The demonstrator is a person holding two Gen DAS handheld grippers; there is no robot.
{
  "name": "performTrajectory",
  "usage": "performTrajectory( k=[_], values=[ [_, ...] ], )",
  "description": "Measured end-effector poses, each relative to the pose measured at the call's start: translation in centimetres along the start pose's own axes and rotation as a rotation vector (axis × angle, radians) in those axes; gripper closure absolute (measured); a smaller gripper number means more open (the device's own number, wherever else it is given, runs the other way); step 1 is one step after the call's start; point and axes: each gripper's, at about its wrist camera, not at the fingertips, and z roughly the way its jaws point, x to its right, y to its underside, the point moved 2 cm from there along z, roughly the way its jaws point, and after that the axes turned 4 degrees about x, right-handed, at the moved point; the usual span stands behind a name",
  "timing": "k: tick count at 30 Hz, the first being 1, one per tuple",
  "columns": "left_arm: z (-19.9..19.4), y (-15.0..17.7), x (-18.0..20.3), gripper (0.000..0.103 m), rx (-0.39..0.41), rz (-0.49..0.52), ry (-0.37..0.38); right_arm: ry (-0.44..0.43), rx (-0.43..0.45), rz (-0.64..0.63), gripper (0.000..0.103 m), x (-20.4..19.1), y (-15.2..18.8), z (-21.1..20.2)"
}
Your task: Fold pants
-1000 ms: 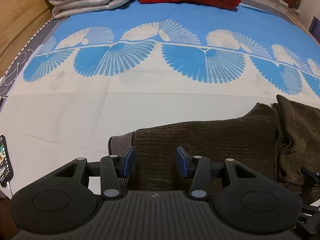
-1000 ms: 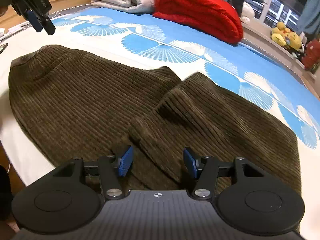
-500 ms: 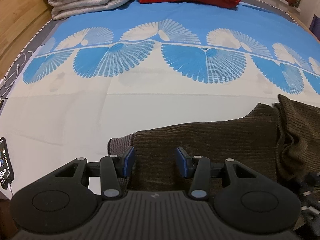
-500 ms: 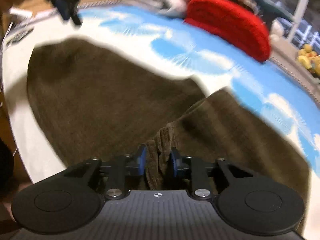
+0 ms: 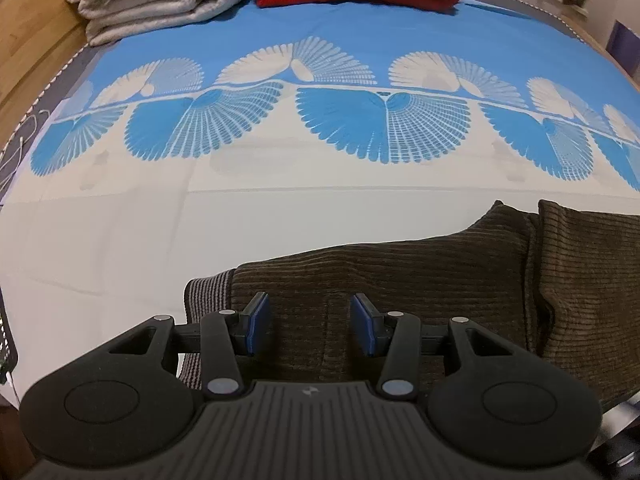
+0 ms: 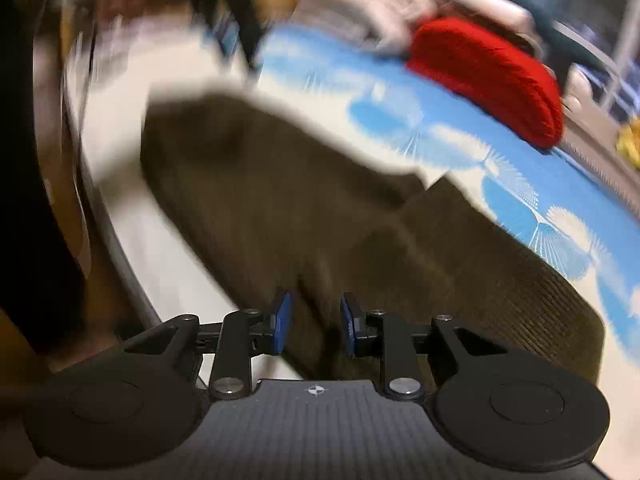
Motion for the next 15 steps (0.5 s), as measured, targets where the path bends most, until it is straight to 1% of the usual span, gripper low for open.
performTrajectory(
  k=[1, 2, 3, 4, 5, 6, 7, 8, 9, 10, 11, 12, 13, 14, 15],
  values=[
    [0.1, 0.0, -0.1, 0.053, -0.002, -0.003, -0.003, 0.011, 0.035, 0.06, 0.068, 1.1, -0.2, -1.0],
    [0.2, 0.0, -0.3, 0.053, -0.006, -0.01, -0.008, 0.047, 0.059, 0.124, 0.068, 2.5, -0.2, -1.9],
    [0.3, 0.1, -0.5, 0.053, -0.01, -0.016, -0.012, 0.102, 0.062, 0.203, 0.068, 4.3, 0.2, -2.5],
    [0.3, 0.1, -0.7, 0.053, -0.012, -0.021, -0.015, 0.153, 0.048, 0.278, 0.068, 6.1, 0.9, -2.7],
    [0.3, 0.1, -0.9, 0.053, -0.013, -0.023, -0.015, 0.205, 0.018, 0.349, 0.068, 7.6, 1.8, -2.7],
    [0.3, 0.2, -1.0, 0.053, -0.014, -0.024, -0.015, 0.287, -0.056, 0.437, 0.068, 9.6, 3.3, -2.3],
    [0.3, 0.3, -1.2, 0.053, -0.014, -0.024, -0.015, 0.353, -0.155, 0.5, 0.068, 11.2, 5.1, -1.7],
    [0.3, 0.4, -1.3, 0.053, -0.016, -0.023, -0.016, 0.377, -0.241, 0.547, 0.069, 12.2, 6.8, -1.2],
    [0.3, 0.5, -1.4, 0.053, -0.016, -0.024, -0.016, 0.347, -0.257, 0.6, 0.07, 12.9, 8.2, -1.2],
    [0.2, 0.6, -1.7, 0.053, -0.015, -0.027, -0.016, 0.33, -0.224, 0.65, 0.07, 13.4, 8.4, -1.9],
    [0.2, 0.6, -2.0, 0.053, -0.015, -0.031, -0.017, 0.327, -0.21, 0.677, 0.07, 13.8, 8.1, -2.3],
    [0.2, 0.7, -2.3, 0.053, -0.014, -0.035, -0.019, 0.336, -0.174, 0.687, 0.069, 13.8, 7.5, -3.1],
    [0.1, 0.8, -2.6, 0.053, -0.014, -0.04, -0.022, 0.363, -0.118, 0.684, 0.068, 13.8, 7.1, -4.0],
    [0.1, 0.9, -2.9, 0.053, -0.015, -0.046, -0.024, 0.389, -0.093, 0.683, 0.068, 13.8, 6.9, -4.2],
    [0.1, 1.0, -3.1, 0.053, -0.018, -0.052, -0.025, 0.415, -0.106, 0.692, 0.067, 14.0, 7.2, -4.2]
  ],
)
